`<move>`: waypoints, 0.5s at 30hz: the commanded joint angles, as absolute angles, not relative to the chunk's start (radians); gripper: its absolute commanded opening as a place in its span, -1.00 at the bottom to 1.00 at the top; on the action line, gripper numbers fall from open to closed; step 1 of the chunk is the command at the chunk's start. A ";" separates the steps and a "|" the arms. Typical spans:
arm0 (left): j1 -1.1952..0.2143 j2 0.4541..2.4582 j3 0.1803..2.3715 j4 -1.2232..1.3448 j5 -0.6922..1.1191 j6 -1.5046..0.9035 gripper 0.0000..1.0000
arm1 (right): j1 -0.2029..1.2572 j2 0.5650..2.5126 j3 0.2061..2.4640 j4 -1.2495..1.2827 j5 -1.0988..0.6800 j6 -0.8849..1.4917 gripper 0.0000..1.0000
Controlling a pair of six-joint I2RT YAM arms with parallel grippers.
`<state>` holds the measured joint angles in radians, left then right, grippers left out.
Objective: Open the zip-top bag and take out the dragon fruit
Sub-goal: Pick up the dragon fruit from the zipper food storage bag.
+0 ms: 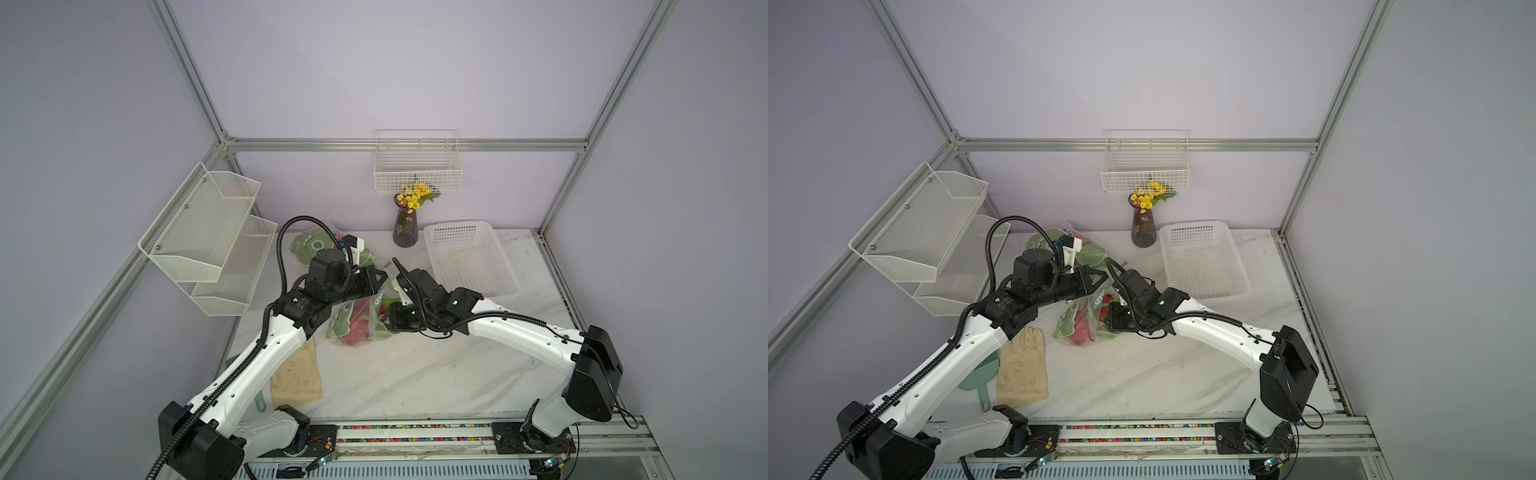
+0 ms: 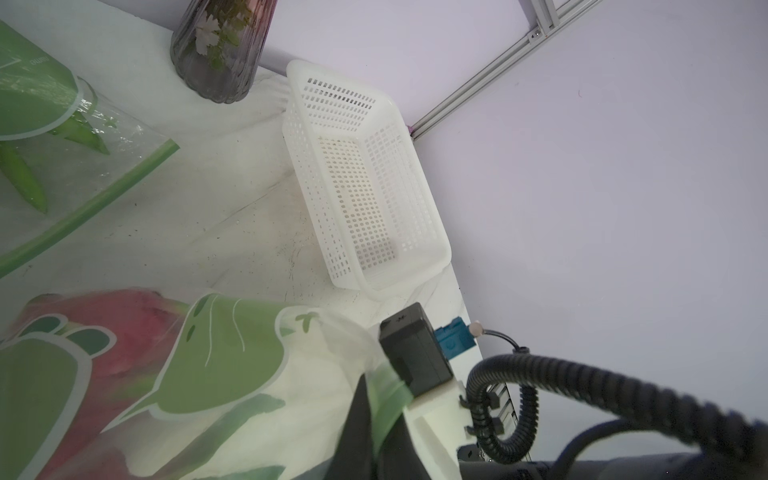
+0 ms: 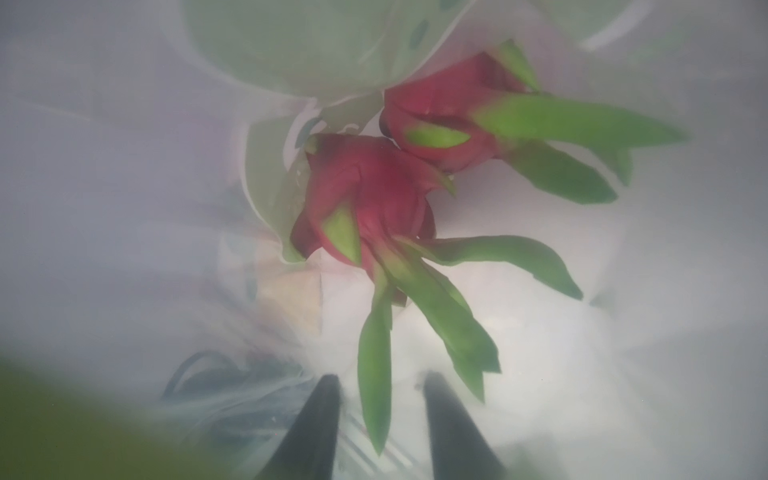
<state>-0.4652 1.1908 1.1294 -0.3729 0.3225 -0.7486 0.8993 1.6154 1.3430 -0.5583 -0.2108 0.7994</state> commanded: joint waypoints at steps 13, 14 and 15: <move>-0.468 1.187 1.124 -0.244 0.325 -0.769 -1.00 | 0.898 1.709 1.309 -0.517 -0.326 0.903 -0.28; -0.467 1.189 1.125 -0.243 0.325 -0.769 -1.00 | 0.897 1.713 1.304 -0.506 -0.341 0.909 -0.28; -0.468 1.190 1.126 -0.244 0.324 -0.769 -1.00 | 0.899 1.716 1.301 -0.497 -0.352 0.915 -0.29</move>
